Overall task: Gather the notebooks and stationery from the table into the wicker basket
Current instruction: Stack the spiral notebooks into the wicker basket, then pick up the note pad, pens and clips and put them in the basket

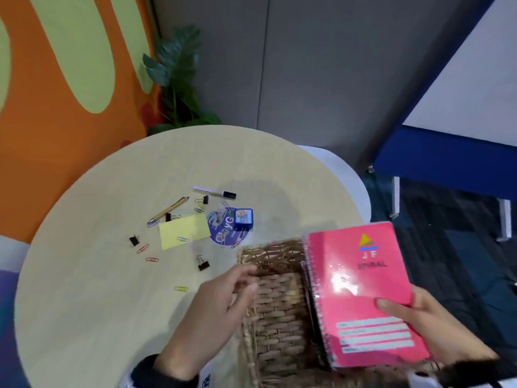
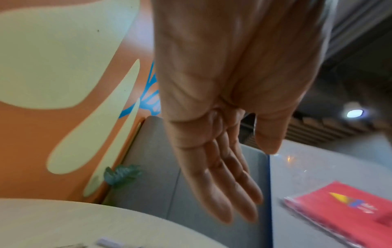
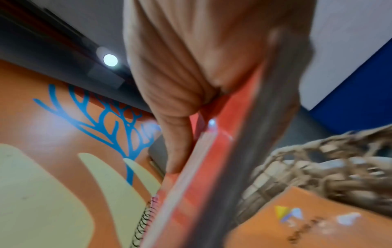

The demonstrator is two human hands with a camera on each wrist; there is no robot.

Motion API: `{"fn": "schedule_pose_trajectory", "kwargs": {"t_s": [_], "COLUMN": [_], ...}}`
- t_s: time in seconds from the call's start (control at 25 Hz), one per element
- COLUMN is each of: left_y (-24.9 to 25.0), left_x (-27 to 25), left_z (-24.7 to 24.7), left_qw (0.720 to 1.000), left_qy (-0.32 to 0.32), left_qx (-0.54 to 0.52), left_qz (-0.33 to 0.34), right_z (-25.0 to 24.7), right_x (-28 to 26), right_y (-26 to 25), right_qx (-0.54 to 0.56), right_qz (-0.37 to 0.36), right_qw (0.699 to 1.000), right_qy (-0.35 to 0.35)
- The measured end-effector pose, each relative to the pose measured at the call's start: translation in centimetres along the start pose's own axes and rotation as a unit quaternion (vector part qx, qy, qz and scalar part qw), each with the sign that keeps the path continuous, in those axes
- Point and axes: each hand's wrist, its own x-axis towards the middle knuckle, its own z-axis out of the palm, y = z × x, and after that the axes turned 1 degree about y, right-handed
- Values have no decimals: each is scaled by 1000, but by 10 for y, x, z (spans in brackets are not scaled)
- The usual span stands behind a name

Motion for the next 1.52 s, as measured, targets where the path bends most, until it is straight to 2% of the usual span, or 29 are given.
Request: {"fn": "schedule_pose_trajectory", "kwargs": {"t_s": [0.16, 0.24, 0.32, 0.4, 0.44, 0.48, 0.52, 0.56, 0.6, 0.64, 0.72, 0.76, 0.8, 0.88, 0.92, 0.96, 1.04, 1.16, 1.28, 1.44, 1.52], "left_y": [-55, -78, -95, -110, -116, -123, -130, -137, -144, -150, -162, -166, -169, -175, -179, -183, -190, -200, -214, -218, -211], "left_x": [-5, -10, -11, -3, 4, 14, 25, 37, 51, 65, 93, 107, 120, 144, 154, 162, 174, 186, 192, 194, 190], "left_z": [-13, -21, -35, -57, -70, -84, -100, -113, -125, -133, -141, -139, -136, -125, -119, -114, -107, -105, -106, -113, -117], "left_qw": [993, 987, 981, 973, 967, 959, 951, 945, 941, 938, 933, 934, 936, 940, 940, 937, 919, 901, 904, 915, 922], "left_qy": [41, 55, 69, 99, 122, 148, 170, 186, 198, 204, 206, 194, 178, 152, 140, 124, 81, 58, 64, 56, 61], "left_qx": [82, 111, 128, 152, 169, 191, 210, 222, 230, 236, 251, 259, 263, 253, 243, 241, 264, 282, 260, 246, 234], "left_qz": [-68, -100, -128, -145, -147, -149, -149, -149, -150, -152, -155, -153, -153, -171, -193, -222, -280, -324, -333, -314, -303], "right_z": [-27, -29, -33, -31, -36, -43, -54, -66, -74, -68, -33, 0, 26, 80, 101, 118, 152, 201, 234, 254, 254], "right_x": [17, 32, 46, 49, 51, 58, 65, 76, 92, 97, 107, 109, 122, 147, 166, 186, 235, 302, 350, 384, 389], "right_y": [23, 33, 40, 40, 47, 63, 75, 86, 101, 97, 36, -9, -42, -104, -121, -132, -144, -140, -125, -98, -89], "right_qx": [-72, -160, -318, -443, -497, -553, -579, -610, -653, -660, -663, -692, -704, -697, -688, -683, -673, -664, -677, -684, -667], "right_qz": [62, 90, 92, 123, 94, 57, 74, 53, 11, 2, -35, 15, 8, -33, -76, -112, -140, -138, -125, -90, -74], "right_qw": [995, 981, 937, 880, 855, 826, 811, 791, 757, 751, 747, 717, 705, 711, 717, 718, 724, 734, 723, 721, 738], "right_qy": [35, 68, 113, 117, 113, 93, 38, 13, 12, 11, 32, 80, 84, 84, 79, 73, 50, -12, -58, -65, -61]}}
